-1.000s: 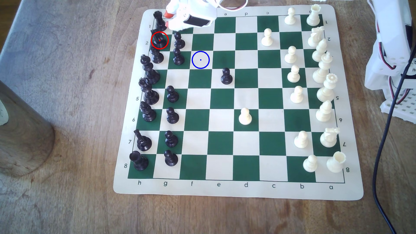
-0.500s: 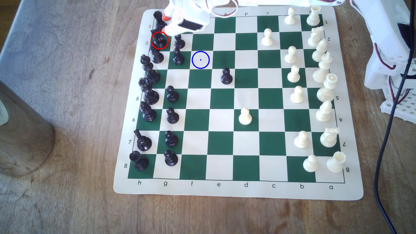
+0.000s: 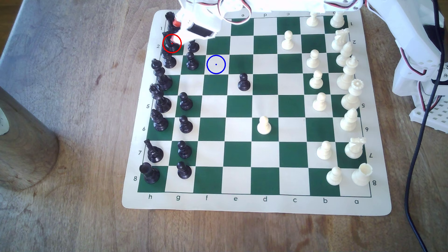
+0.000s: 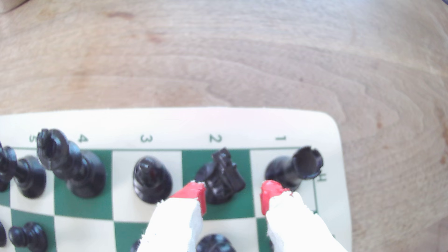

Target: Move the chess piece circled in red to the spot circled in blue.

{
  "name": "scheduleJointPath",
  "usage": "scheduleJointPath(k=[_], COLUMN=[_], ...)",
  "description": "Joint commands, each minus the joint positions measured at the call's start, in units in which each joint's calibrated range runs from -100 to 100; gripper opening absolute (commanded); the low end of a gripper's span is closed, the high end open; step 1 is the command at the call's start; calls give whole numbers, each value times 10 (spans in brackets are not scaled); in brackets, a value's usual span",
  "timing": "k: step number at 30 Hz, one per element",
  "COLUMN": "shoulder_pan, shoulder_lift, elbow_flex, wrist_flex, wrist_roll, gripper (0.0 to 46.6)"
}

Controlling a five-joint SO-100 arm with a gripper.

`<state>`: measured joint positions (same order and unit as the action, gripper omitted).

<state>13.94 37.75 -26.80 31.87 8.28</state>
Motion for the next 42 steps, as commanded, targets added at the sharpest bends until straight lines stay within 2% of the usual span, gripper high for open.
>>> scheduleJointPath(k=[1, 28, 39, 42], shoulder_pan=[6, -8, -12, -15], shoulder_lift=[-13, 14, 14, 14], elbow_flex=[-61, -87, -87, -87], wrist_flex=[-13, -13, -9, -5], wrist_roll=[-4, -20, -23, -23], gripper=[138, 129, 97, 72])
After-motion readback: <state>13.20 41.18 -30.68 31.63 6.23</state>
